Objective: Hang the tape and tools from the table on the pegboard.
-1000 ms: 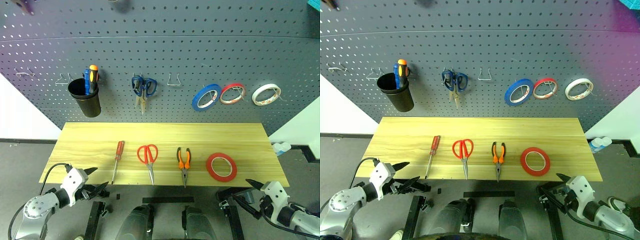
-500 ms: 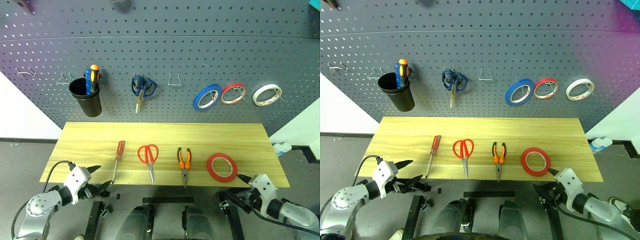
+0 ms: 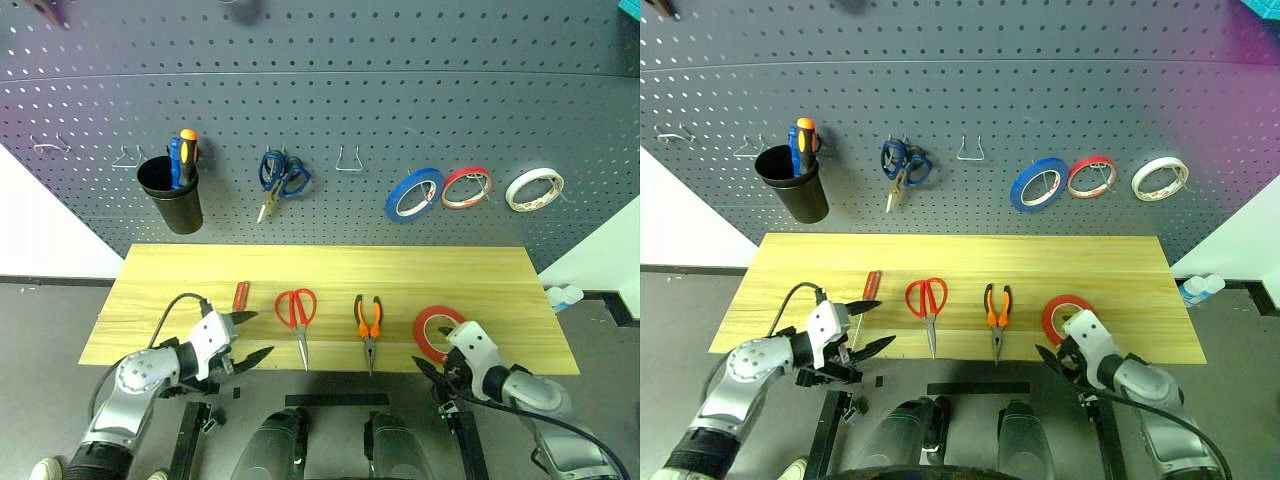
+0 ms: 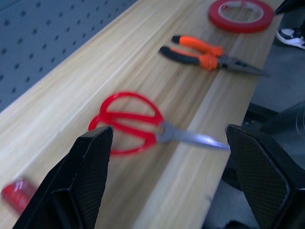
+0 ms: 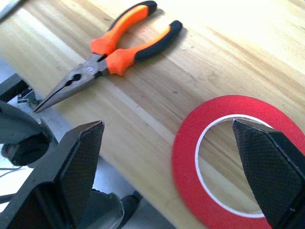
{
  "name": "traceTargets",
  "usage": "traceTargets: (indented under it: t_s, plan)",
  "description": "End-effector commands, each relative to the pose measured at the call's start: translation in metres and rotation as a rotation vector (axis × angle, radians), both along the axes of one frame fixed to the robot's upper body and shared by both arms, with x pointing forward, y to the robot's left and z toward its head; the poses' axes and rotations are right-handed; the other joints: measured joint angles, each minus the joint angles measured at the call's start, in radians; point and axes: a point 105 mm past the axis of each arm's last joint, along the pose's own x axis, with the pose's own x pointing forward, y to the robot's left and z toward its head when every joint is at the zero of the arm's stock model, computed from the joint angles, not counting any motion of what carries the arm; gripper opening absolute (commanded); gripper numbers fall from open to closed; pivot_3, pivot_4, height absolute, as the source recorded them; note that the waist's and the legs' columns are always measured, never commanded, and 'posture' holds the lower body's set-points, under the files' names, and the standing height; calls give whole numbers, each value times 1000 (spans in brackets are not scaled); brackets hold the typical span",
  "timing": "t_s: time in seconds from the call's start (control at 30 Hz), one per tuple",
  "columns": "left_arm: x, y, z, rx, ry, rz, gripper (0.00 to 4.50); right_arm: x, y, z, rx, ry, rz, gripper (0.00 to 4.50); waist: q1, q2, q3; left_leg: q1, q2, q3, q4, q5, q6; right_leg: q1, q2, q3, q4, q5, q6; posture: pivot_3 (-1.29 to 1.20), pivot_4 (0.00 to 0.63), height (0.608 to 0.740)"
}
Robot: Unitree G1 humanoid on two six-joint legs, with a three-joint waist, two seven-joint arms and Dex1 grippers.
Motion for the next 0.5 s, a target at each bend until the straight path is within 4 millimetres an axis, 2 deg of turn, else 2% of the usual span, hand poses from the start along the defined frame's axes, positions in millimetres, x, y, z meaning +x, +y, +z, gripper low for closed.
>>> traceTargets:
  t_s: [0.03, 0.23, 0.5]
  plan:
    - [1, -15, 1, 12, 2, -66, 3928, 4, 3, -1, -10, 19, -29, 4500, 0, 0, 0, 0, 0, 0, 0, 0, 0, 0, 0, 0, 1, 0, 0, -66, 146, 733]
    - [6, -33, -1, 33, -2, -137, 3928, 11, 2, -9, -18, 61, -98, 4500, -1, 0, 0, 0, 0, 0, 1, 1, -1, -2, 0, 0, 5, 0, 0, -78, 149, 733]
    - [6, -41, -1, 34, 7, -178, 3928, 19, 1, -17, -35, 106, -145, 4500, -4, 0, 0, 0, 0, 0, 2, 2, -1, -2, 1, 0, 5, 1, -1, -96, 164, 733]
